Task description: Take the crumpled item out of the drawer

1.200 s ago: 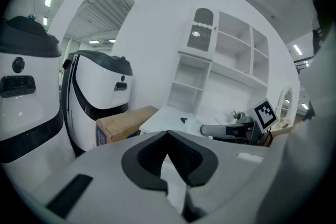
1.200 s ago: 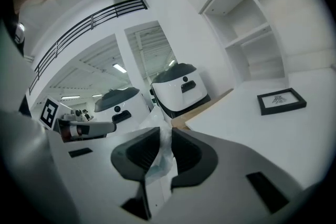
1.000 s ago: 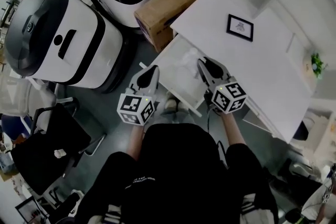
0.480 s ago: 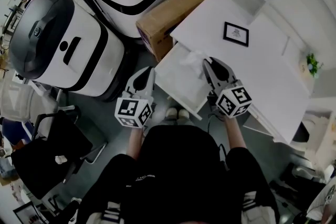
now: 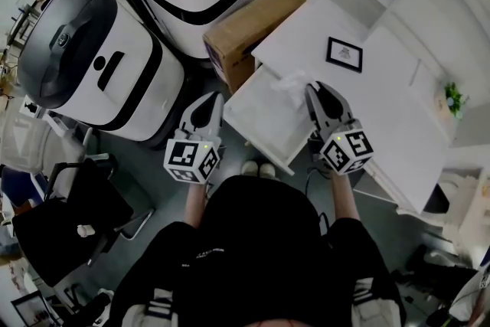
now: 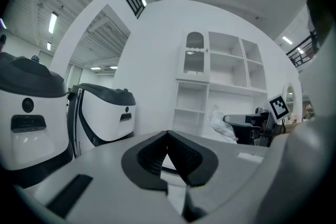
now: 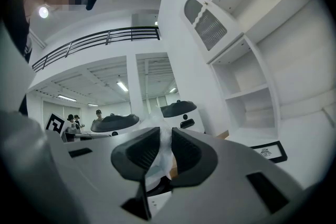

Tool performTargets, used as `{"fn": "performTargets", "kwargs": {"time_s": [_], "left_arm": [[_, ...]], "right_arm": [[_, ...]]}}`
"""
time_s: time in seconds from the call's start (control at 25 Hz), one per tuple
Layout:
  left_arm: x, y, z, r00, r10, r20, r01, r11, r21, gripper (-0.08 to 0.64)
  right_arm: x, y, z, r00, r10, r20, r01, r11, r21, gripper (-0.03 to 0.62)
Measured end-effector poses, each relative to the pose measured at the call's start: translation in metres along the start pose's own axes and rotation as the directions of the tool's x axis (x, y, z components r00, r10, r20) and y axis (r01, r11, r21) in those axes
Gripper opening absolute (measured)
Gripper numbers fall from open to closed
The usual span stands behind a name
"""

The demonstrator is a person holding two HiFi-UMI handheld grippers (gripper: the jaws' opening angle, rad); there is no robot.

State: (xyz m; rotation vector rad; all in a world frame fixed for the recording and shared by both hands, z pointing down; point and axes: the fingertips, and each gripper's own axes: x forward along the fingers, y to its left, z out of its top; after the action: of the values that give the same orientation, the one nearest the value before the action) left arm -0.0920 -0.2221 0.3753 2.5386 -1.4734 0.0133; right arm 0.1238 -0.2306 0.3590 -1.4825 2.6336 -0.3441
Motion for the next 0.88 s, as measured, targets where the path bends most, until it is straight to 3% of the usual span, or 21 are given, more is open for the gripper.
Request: {"fn": "performTargets", "kwargs": {"time_s": [0.88], "left_arm": [[-0.004, 0.004, 0.013, 1.0, 0.016, 0.026, -0.016, 1.0, 0.022, -0.002]], "right_arm": [[-0.009, -0.004, 0.004, 0.999, -0.05, 0.012, 0.051, 0.994, -0.094, 0.054]]}}
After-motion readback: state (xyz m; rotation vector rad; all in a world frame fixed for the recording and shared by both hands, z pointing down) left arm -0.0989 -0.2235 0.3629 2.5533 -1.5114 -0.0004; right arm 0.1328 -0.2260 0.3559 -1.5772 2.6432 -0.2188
